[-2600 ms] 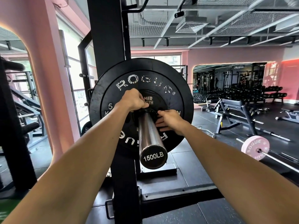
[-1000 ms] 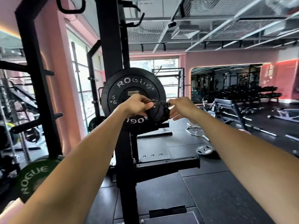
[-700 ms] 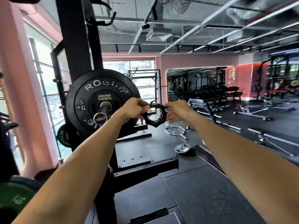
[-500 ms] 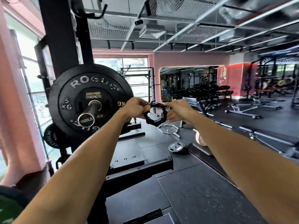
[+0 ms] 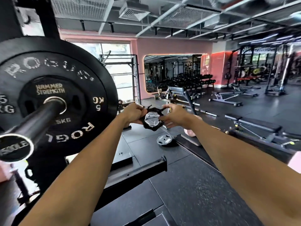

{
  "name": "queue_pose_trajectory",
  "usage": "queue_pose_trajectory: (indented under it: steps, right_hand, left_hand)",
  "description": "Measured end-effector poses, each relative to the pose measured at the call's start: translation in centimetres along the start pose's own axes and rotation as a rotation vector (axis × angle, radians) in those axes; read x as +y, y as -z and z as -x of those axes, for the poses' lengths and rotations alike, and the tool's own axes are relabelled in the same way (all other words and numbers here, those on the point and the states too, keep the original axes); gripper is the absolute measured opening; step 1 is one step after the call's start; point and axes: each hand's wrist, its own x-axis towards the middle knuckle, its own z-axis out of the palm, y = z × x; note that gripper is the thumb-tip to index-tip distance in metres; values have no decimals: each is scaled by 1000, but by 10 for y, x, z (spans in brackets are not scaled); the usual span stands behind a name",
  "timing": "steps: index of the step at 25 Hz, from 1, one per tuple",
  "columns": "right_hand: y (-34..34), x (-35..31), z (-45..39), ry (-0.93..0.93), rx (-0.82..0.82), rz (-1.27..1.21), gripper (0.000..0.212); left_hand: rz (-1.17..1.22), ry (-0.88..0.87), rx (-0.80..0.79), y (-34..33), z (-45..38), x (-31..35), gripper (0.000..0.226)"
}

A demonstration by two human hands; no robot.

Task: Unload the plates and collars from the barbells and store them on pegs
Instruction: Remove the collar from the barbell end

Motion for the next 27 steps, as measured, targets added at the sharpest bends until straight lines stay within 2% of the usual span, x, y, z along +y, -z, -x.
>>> queue_pose_trajectory:
  steps: [8,12,14,20,23,27]
  right_hand:
    - [-11,82,-100,-124,56,-7,53]
    - [-16,137,-163,-188,51,-2,59]
    - [-21,168,-192,-229,26,-7,60]
    - [-46,262,-267,-394,-93,-28,57]
    - [-61,303,-292,-460,-136,1,59]
    - [-86,358,-319,-526,-193,97,63]
  left_hand:
    - [56,88,27,-43,-96,-71,28]
    - [66,186,42,-70,-151,-115,16]
    - [59,227,-1,-84,-173,-140,12]
    - [47,392,-77,-125,-238,-230,27]
    - [47,459,-102,-143,-256,-269,21]
    - [34,540,-149,-165,-276,-326,32]
